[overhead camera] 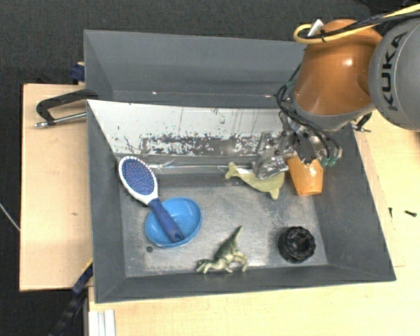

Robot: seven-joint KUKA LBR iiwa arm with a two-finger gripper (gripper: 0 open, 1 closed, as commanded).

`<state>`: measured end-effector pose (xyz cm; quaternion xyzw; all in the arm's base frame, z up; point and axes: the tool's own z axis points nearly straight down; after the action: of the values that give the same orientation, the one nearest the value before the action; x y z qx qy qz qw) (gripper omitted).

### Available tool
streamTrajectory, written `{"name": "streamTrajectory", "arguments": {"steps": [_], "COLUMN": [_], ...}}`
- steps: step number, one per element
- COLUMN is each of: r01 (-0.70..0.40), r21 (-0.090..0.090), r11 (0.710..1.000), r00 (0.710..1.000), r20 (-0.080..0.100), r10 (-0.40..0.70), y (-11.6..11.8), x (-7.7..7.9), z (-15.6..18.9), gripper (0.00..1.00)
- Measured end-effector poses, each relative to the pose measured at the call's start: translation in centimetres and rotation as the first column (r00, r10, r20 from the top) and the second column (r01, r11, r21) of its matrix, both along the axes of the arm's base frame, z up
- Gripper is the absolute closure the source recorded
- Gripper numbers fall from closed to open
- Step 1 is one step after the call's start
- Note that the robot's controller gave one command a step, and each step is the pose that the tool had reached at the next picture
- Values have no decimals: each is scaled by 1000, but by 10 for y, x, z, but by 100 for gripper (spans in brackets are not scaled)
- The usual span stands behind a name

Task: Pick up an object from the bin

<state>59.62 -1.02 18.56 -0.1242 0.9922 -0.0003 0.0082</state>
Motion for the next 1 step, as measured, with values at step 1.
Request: {"name": "streamTrajectory", "arguments": {"steps": [1], "r01": [0], "r21": [0], "r11": [1000], "r00": [1000], "r20": [-10], "r10": [0], "y": [0], "x": [-2], "z": [-5], "gripper": [0]}}
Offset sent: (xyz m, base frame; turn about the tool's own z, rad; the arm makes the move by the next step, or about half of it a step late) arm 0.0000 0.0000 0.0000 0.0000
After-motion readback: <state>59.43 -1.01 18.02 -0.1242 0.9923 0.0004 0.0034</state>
